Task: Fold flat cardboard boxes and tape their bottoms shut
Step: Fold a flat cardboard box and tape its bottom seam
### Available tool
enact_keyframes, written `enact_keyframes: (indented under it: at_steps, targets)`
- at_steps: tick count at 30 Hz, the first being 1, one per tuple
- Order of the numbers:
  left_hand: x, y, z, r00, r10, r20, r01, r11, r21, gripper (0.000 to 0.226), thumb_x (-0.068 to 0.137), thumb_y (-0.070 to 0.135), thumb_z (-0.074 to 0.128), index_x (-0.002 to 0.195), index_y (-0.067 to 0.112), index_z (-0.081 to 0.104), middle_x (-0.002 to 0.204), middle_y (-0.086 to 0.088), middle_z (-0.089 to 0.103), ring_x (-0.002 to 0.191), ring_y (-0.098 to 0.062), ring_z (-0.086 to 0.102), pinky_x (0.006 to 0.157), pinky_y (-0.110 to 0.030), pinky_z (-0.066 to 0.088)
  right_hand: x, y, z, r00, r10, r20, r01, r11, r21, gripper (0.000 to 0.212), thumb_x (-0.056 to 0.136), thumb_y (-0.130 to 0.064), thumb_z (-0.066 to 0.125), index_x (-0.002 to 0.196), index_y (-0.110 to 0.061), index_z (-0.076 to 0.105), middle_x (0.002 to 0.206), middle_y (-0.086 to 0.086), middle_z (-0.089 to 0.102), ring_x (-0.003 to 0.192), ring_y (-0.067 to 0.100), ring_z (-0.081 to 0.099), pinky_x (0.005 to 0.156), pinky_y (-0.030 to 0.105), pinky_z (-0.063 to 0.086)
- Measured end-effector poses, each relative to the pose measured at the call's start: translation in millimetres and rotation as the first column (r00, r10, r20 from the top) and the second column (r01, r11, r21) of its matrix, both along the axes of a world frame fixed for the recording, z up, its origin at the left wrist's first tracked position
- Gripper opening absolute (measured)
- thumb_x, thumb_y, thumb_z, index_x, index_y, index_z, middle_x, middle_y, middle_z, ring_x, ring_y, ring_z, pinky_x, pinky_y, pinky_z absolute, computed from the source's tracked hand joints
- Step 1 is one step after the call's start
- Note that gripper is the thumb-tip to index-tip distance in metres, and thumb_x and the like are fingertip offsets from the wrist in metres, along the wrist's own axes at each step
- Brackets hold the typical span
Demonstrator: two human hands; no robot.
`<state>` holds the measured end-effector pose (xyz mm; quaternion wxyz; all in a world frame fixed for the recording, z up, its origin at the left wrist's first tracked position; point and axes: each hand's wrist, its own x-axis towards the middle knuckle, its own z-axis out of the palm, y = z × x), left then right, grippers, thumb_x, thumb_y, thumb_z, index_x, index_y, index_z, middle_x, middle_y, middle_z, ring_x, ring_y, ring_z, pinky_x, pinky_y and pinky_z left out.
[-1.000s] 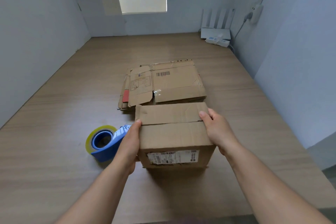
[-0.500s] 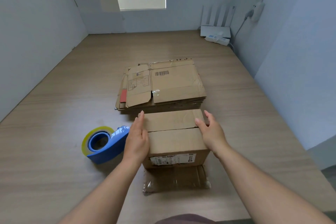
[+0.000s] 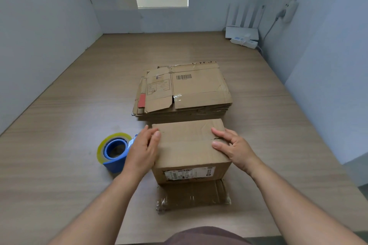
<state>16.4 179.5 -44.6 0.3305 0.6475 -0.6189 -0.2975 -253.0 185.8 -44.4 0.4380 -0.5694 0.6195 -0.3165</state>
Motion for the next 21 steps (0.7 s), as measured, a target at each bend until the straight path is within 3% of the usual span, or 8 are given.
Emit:
enact_keyframes:
  at_steps: [3, 5, 8, 12, 16, 21]
  targets:
    - [24.1, -5.8, -6.4, 0.949, 0.253, 0.19, -0.242, 0.967, -0.077, 0.039, 0.098, 0.035, 0.046, 0.126, 0.009, 0.054, 0.126, -0.011, 0.056, 0.118, -0.024, 0.05, 0.093, -0.036, 0.041, 1.4, -1.2, -0.3, 1.0, 0.004, -0.029, -0.004, 1.0, -0.005, 0.044, 0.085, -0.022, 0.07, 0.126, -0.03, 0.059, 0.146, 0.005, 0.036, 0.135, 0.015, 0.035, 0.115, 0.027, 0.023]
    - [42.8, -10.5, -17.8, 0.87, 0.286, 0.403, -0.328, 0.944, 0.039, 0.049, 0.094, 0.039, 0.052, 0.125, 0.0, 0.052, 0.125, -0.019, 0.055, 0.115, -0.033, 0.051, 0.096, -0.042, 0.041, 1.5, -1.4, 0.3, 0.999, 0.001, -0.034, -0.001, 1.0, 0.001, 0.044, 0.084, -0.022, 0.071, 0.126, -0.029, 0.06, 0.147, 0.005, 0.035, 0.136, 0.014, 0.033, 0.113, 0.024, 0.022]
    - [57.2, -14.2, -30.5, 0.804, 0.14, 0.578, -0.336, 0.909, 0.247, 0.058, 0.09, 0.056, 0.049, 0.112, 0.002, 0.053, 0.104, -0.014, 0.062, 0.093, -0.031, 0.059, 0.081, -0.043, 0.052, 1.6, -0.5, 2.0, 0.999, -0.006, -0.054, 0.006, 1.0, -0.003, 0.044, 0.084, -0.021, 0.071, 0.126, -0.028, 0.06, 0.146, 0.006, 0.036, 0.136, 0.013, 0.032, 0.11, 0.02, 0.021]
    - [61.8, -23.6, -35.4, 0.684, -0.118, 0.72, -0.248, 0.89, 0.381, 0.062, 0.078, 0.075, 0.051, 0.098, 0.016, 0.045, 0.077, 0.003, 0.057, 0.071, -0.014, 0.057, 0.067, -0.028, 0.05, 2.5, 0.1, 3.1, 0.998, -0.016, -0.064, 0.016, 1.0, -0.009, 0.044, 0.084, -0.021, 0.071, 0.126, -0.029, 0.059, 0.144, 0.004, 0.038, 0.128, 0.009, 0.037, 0.104, 0.015, 0.023]
    - [71.2, -36.4, -35.0, 0.666, -0.146, 0.731, -0.206, 0.907, 0.368, 0.051, 0.083, 0.064, 0.056, 0.105, 0.018, 0.058, 0.083, 0.002, 0.061, 0.076, -0.015, 0.058, 0.062, -0.026, 0.04, 2.2, -0.3, 3.5, 0.996, -0.026, -0.083, 0.024, 0.999, -0.025, 0.044, 0.084, -0.022, 0.071, 0.126, -0.03, 0.06, 0.143, 0.002, 0.039, 0.119, 0.0, 0.035, 0.1, 0.012, 0.022]
    - [90.9, -41.8, 0.3, 0.905, 0.019, 0.425, -0.15, 0.949, 0.277, 0.036, 0.085, 0.05, 0.063, 0.101, 0.019, 0.06, 0.091, 0.0, 0.059, 0.075, -0.018, 0.054, 0.061, -0.03, 0.038, 1.2, -2.2, 2.9, 0.994, -0.012, -0.111, 0.01, 1.0, -0.016, 0.043, 0.084, -0.026, 0.071, 0.126, -0.032, 0.06, 0.146, 0.002, 0.034, 0.122, 0.001, 0.032, 0.102, 0.016, 0.02]
